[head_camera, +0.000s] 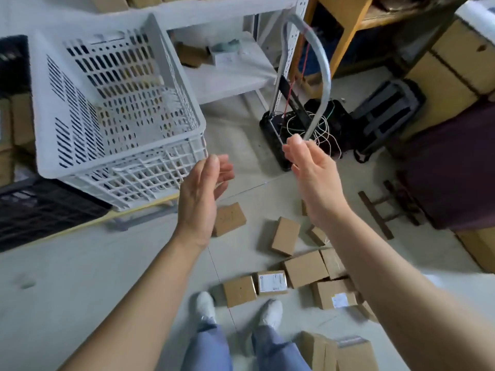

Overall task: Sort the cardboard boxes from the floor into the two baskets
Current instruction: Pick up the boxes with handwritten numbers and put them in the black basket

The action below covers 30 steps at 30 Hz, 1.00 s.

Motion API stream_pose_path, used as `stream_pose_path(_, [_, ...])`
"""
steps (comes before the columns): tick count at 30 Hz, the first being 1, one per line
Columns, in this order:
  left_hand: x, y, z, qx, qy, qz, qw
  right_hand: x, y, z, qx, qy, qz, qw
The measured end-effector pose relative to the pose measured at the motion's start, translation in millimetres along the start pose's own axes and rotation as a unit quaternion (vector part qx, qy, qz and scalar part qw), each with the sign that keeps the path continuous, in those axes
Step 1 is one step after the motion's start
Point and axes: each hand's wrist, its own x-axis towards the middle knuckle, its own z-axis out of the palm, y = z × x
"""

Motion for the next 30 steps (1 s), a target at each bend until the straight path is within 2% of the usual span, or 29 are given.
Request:
stream_pose_path(10, [55.9, -165.6, -35.6, 0.069, 0.089, -0.112, 0.987, 65.4, 163.8, 31.6, -0.083, -0.048, 0.097, 0.991])
stream_pose_path(15, [98.7, -249.8, -52.5, 0.106, 0.099, -0.146, 0.979, 101.2, 250.6, 53.9, -0.083, -0.059, 0.144, 0.984])
stream_pose_path(21, [156.7, -378.9, -74.1, 0.154, 0.116, -0.174, 0.966, 147.2, 390.5, 89.2, -0.096, -0.081, 0.19, 0.974])
stream_pose_path(25, [185.6, -467.4, -90.3, 0.202, 0.119, -0.214, 0.948, 176.9, 488.3, 112.5, -0.137, -0.088, 0.199, 0.966])
stream_pose_path(30, [207.4, -567.7, -111.7, 0.231, 0.152, -0.309, 0.91, 203.9, 592.0, 132.4, -0.176, -0.115, 0.225, 0.952])
